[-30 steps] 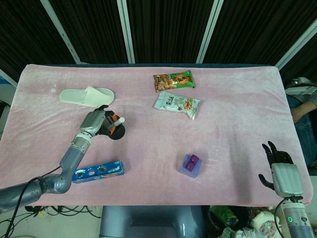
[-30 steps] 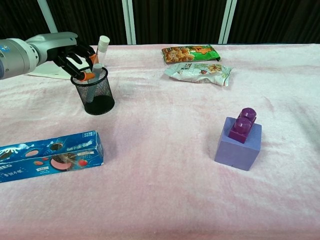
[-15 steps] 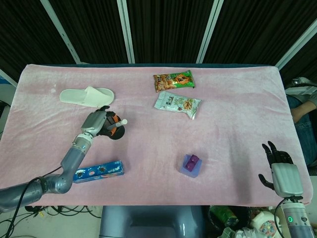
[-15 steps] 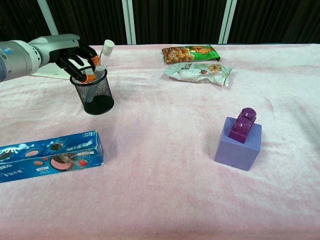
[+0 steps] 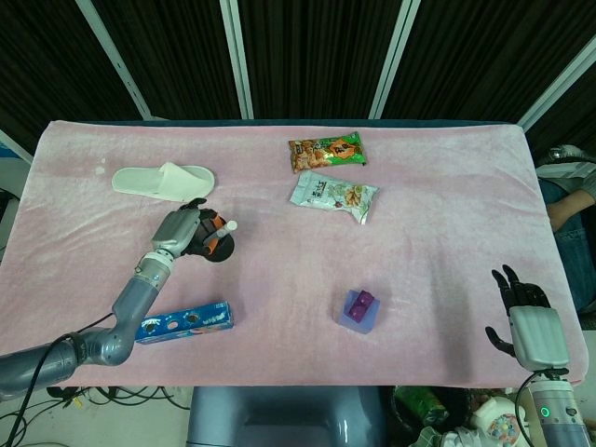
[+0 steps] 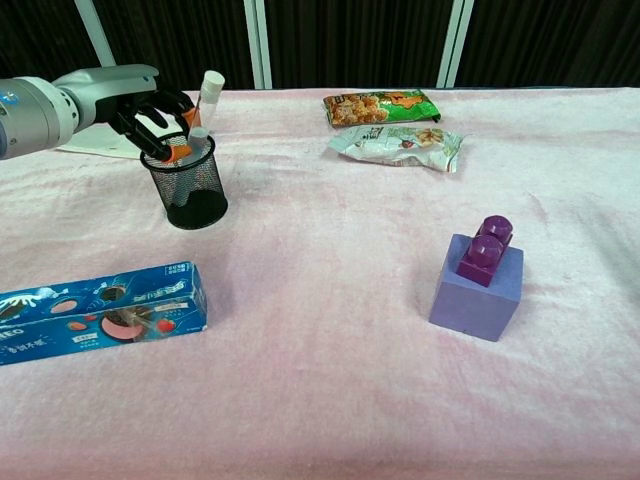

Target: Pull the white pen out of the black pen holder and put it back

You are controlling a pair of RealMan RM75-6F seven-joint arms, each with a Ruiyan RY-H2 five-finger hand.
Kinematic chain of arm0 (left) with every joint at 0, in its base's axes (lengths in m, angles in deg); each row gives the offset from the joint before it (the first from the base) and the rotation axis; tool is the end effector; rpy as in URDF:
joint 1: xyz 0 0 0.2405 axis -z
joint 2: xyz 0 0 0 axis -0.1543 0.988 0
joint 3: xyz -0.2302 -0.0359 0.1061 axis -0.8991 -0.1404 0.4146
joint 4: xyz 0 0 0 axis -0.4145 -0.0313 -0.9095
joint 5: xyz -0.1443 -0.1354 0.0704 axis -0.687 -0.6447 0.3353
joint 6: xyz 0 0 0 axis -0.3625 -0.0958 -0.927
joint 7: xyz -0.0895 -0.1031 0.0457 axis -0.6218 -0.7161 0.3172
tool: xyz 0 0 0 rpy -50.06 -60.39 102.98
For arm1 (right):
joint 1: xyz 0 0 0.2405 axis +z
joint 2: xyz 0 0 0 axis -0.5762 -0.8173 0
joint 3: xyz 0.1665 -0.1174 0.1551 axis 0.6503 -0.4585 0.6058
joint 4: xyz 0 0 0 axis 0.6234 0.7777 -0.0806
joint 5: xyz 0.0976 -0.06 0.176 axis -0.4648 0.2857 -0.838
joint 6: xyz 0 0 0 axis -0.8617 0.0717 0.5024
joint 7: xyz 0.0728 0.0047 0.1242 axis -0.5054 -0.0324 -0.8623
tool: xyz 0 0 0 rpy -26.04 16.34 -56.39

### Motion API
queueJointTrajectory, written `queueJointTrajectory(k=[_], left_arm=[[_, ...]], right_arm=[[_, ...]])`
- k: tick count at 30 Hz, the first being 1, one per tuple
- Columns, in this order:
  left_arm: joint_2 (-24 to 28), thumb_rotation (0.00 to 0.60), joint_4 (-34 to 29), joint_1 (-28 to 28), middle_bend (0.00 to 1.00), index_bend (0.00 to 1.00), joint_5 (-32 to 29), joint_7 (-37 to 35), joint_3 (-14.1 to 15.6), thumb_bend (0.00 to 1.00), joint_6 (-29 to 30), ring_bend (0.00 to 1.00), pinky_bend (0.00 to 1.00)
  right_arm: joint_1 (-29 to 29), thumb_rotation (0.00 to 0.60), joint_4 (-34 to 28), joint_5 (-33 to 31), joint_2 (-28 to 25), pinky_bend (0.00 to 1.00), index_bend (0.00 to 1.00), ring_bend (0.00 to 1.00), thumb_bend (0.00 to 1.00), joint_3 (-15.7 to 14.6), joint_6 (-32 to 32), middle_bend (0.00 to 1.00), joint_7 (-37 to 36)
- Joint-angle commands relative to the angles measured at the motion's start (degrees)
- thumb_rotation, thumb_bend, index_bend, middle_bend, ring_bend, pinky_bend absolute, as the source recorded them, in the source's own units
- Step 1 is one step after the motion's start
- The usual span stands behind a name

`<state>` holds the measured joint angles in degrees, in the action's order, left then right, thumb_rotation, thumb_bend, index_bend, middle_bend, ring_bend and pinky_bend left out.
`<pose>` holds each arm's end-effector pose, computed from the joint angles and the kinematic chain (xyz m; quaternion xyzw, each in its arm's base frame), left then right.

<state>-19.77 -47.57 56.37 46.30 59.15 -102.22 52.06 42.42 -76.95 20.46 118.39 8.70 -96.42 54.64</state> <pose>-0.1571 0.3936 0.0084 -0.6579 -0.5133 -0.3850 0.3944 -0.3069 -0.1904 0.1317 0.6246 -0.3992 0.3045 0.5982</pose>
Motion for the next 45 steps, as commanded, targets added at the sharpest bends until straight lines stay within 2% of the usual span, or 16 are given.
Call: queueJointTrajectory(k=[1, 6, 16, 22, 27, 30, 37, 41, 45], left_arm=[[0.17, 0.6, -0.23, -0.03, 0.38, 0.42, 0.1, 0.05, 0.07, 0.43, -0.08, 0.06, 0.15], [0.63, 0.6, -0.64, 0.01, 0.38, 0.37, -0.36, 0.96, 0.42, 0.43, -0.21, 0.06, 0.15], [2.08, 0.6, -2.66, -0.28, 0.38, 0.34, -0.43, 1.18, -0.09, 0.43, 0.8, 0.06, 0.15], [6.6, 0.6, -8.22, -1.8, 0.37, 0.33, 4.11, 2.12, -0.85, 0.43, 5.99, 0.06, 0.15], [12.29, 0.6, -13.99, -4.9, 0.26, 0.29, 11.11, 3.51, -0.11, 0.43, 12.72, 0.06, 0.16], [16.53, 0.6, -18.85, -8.0, 0.19, 0.26, 12.53, 7.8, 1.02, 0.41, 18.17, 0.04, 0.16], [25.17, 0.6, -28.4, -17.47, 0.14, 0.19, 16.54, 17.3, 7.0, 0.34, 30.12, 0.01, 0.11], [28.65, 0.6, -31.29, -23.09, 0.14, 0.17, 18.81, 14.33, 10.94, 0.34, 33.12, 0.01, 0.1], [29.77, 0.6, -29.43, -28.32, 0.14, 0.17, 23.63, 11.11, 14.84, 0.34, 36.68, 0.0, 0.09]], right_arm=[[0.01, 0.6, -0.03, 0.01, 0.0, 0.17, 0.02, 0.2, 0.16, 0.01, -0.01, 0.04, 0.05], [0.02, 0.6, -0.07, -0.03, 0.0, 0.17, 0.02, 0.2, 0.16, -0.01, 0.03, 0.04, 0.08], [0.01, 0.6, -0.01, 0.01, 0.05, 0.17, 0.02, 0.2, 0.16, 0.06, -0.11, 0.04, 0.02], [-0.01, 0.6, 0.07, 0.0, -0.02, 0.17, 0.02, 0.2, 0.16, 0.07, -0.12, 0.04, -0.05], [-0.02, 0.6, 0.18, -0.09, 0.06, 0.17, 0.02, 0.2, 0.16, 0.17, -0.28, 0.04, 0.19], [-0.05, 0.6, 0.21, -0.2, 0.1, 0.17, 0.02, 0.2, 0.17, 0.24, -0.4, 0.04, 0.47], [-0.02, 0.6, 0.41, -0.06, 0.16, 0.17, 0.02, 0.2, 0.17, 0.46, -0.86, 0.04, 1.08], [-0.04, 0.6, 0.48, 0.42, 0.13, 0.17, 0.02, 0.19, 0.17, 0.4, -1.15, 0.04, 1.08], [-0.08, 0.6, 0.76, 1.15, 0.11, 0.16, 0.02, 0.17, 0.17, 0.43, -1.66, 0.03, 0.64]])
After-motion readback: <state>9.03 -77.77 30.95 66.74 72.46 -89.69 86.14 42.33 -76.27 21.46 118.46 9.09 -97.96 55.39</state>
